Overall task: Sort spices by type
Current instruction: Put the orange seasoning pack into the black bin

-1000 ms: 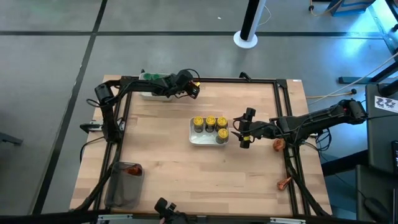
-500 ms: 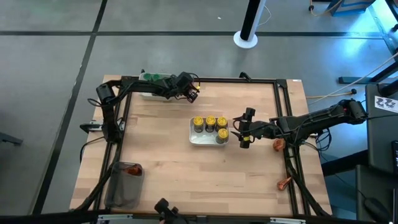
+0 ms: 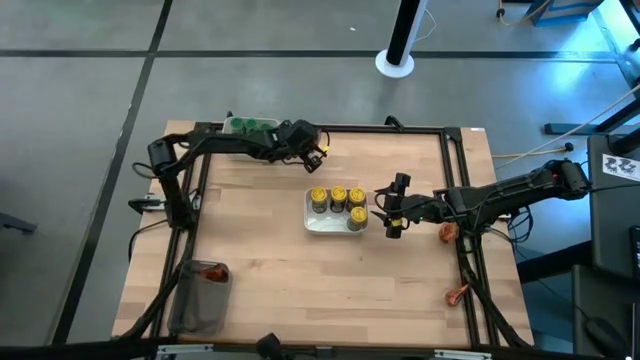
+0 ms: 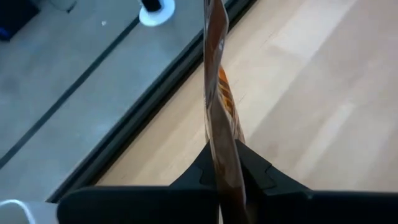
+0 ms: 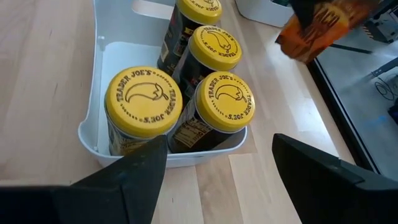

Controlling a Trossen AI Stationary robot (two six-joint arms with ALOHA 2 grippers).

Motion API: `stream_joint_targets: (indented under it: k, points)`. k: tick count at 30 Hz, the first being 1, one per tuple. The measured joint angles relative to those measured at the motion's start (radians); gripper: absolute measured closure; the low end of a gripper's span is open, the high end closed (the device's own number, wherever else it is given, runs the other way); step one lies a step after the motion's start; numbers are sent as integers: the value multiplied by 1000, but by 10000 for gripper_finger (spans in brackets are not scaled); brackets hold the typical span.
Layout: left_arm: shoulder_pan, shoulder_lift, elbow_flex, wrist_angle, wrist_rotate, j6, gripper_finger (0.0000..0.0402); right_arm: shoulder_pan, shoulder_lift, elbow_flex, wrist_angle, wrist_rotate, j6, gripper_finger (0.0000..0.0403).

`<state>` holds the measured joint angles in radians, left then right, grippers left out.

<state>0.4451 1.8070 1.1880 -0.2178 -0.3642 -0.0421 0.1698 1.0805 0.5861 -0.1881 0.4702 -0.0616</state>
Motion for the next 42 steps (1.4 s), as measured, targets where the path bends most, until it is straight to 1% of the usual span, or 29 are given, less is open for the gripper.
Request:
stream_joint_targets:
  k: [5, 12, 19, 24, 31, 37, 42]
  points:
    - [-59, -87, 19, -88, -47, 13, 398, 0, 0, 0, 0, -5, 0, 112]
    - [-164, -233, 33, -202, -50, 6, 394, 0, 0, 0, 4, -19, 0, 112]
    - [-310, -343, 33, -327, -50, -34, 394, 0, 0, 0, 5, -19, 0, 112]
    - [-428, -418, 33, -427, -47, -106, 397, 0, 0, 0, 8, -19, 0, 112]
    - [-588, -477, 33, -513, -46, -178, 390, 0, 0, 0, 7, -19, 0, 112]
    - [-711, -480, 32, -564, 37, -214, 388, 0, 0, 0, 8, -19, 0, 112]
    - [-810, -479, 32, -601, 47, -249, 387, 0, 0, 0, 8, -19, 0, 112]
